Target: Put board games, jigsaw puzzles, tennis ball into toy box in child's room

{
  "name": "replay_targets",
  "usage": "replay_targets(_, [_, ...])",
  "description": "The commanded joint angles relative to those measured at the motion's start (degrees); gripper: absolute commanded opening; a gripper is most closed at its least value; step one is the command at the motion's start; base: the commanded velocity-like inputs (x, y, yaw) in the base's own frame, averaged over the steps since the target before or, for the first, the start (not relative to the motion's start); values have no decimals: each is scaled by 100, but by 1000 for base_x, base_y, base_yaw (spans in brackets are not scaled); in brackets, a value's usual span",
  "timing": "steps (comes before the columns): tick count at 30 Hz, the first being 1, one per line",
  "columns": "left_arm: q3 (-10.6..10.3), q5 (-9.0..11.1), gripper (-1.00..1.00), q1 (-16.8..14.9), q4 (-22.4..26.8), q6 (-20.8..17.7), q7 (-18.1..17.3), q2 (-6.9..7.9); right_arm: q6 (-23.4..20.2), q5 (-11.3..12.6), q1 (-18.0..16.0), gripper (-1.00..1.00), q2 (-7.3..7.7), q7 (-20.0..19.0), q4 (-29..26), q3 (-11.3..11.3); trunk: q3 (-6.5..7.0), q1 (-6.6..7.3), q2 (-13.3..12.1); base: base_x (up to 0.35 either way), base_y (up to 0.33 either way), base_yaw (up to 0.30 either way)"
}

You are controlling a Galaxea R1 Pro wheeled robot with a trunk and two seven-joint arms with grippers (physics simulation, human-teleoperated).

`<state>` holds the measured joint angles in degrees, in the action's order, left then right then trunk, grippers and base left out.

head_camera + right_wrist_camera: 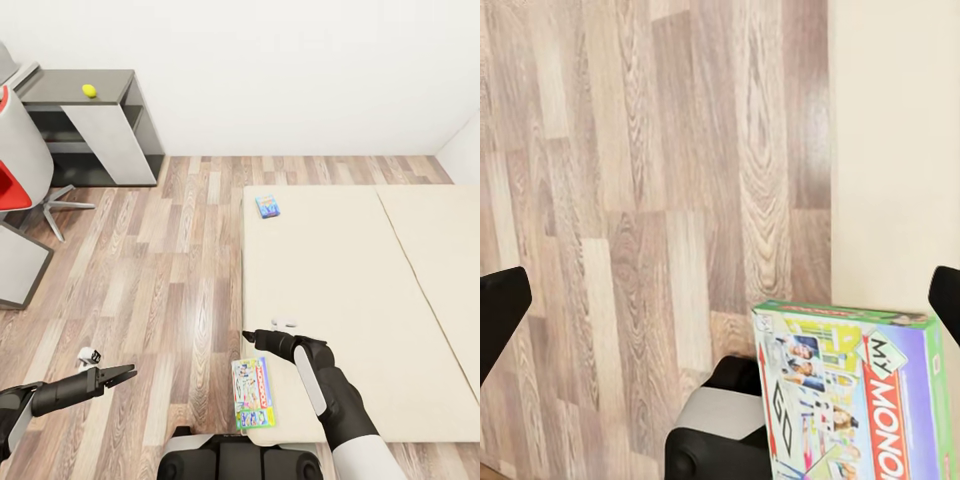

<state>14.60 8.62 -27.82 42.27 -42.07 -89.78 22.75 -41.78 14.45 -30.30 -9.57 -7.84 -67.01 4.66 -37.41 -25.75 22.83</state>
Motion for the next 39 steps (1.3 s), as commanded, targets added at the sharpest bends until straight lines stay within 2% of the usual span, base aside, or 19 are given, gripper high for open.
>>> replay_targets(1, [-1,-4,100,-2,1,-62,-22,1,-26,-21,-2,100,-4,-24,-6,-5,3,-3,8,0,0,0])
replay_targets(29, [-6,-9,100,-3,-8,-54,-22,-4,-7,-36,-2,100,-28,18,36,-1,268,-3,8,0,0,0])
replay_targets(39, [9,-2,100,-4,-8,-61,508,-12,11,-59,-2,100,-35,35,54,0,363,-3,8,0,0,0])
